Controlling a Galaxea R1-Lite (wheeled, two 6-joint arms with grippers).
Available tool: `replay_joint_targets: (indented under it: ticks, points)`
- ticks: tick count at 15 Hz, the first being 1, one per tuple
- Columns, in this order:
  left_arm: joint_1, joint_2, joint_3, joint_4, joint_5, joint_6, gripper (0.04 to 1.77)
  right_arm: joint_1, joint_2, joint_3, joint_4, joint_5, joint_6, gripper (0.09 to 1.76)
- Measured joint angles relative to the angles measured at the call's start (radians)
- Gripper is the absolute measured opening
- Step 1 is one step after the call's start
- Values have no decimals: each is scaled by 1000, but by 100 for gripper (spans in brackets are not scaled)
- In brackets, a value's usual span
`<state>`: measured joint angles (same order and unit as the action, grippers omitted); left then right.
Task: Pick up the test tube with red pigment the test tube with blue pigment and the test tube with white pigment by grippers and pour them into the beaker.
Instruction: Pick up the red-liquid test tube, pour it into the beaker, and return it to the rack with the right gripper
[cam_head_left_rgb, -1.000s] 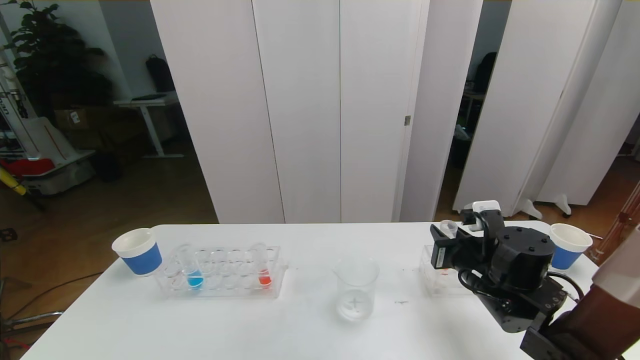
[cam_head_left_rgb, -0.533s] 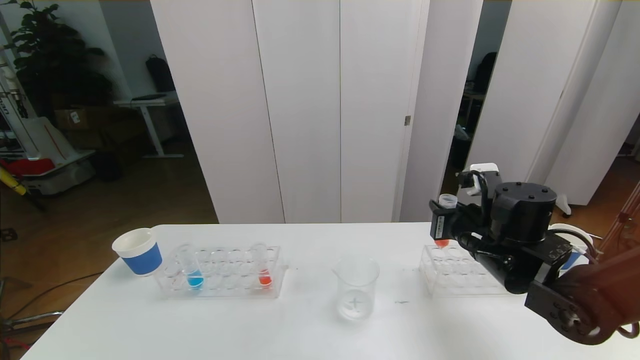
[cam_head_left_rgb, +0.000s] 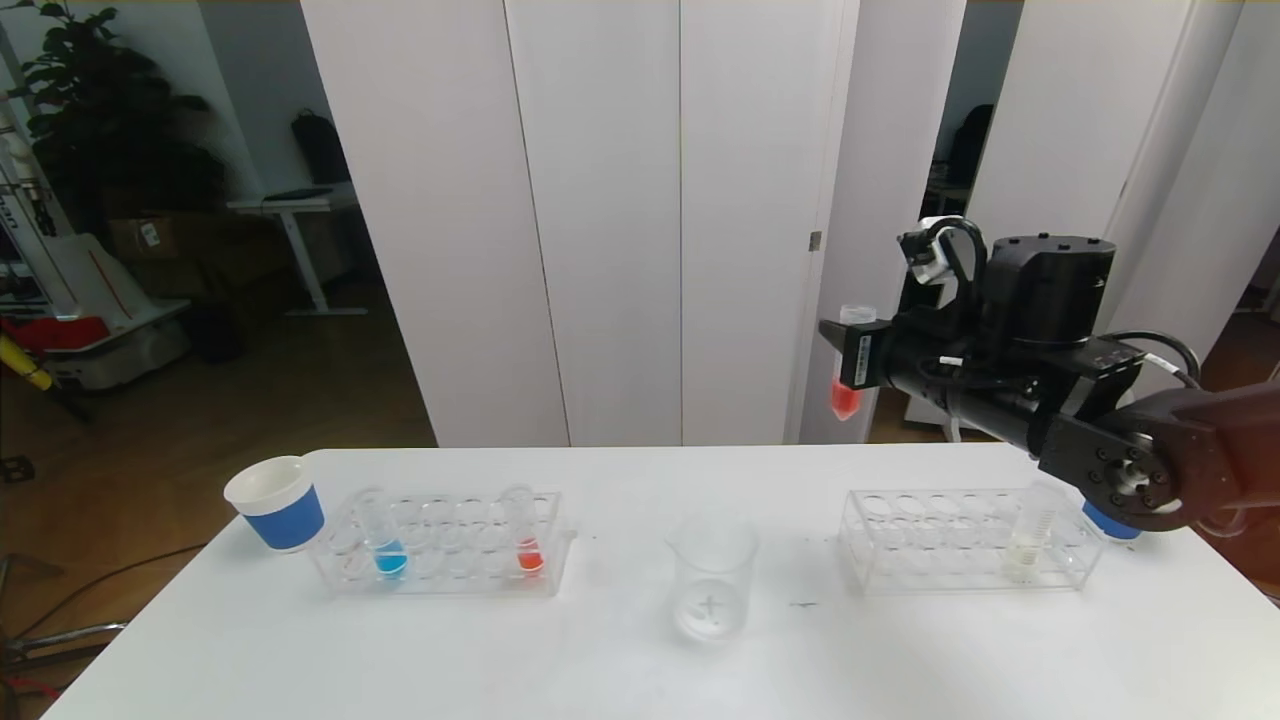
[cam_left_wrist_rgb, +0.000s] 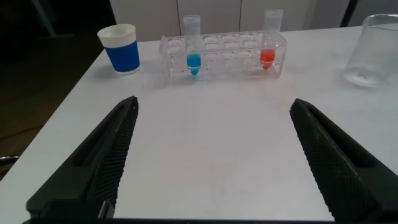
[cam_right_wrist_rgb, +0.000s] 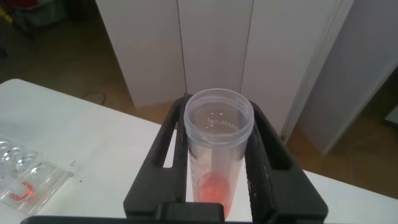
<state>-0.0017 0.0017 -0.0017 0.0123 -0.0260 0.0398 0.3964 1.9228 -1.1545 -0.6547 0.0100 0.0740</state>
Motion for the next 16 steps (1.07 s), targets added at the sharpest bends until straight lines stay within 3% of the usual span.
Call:
replay_joint_targets:
  ticks: [3, 6, 14, 16]
  points:
    - [0, 0, 0, 0, 0, 0, 174, -9, 26, -58, 17, 191, -11, 61]
    - [0, 0, 0, 0, 0, 0, 174, -9, 38, -67, 16, 317, -74, 61]
    - [0, 0, 0, 0, 0, 0, 174, 61, 109, -52, -121, 340, -136, 61]
    - [0, 0, 0, 0, 0, 0, 174, 66, 122, -41, -127, 386, -187, 61]
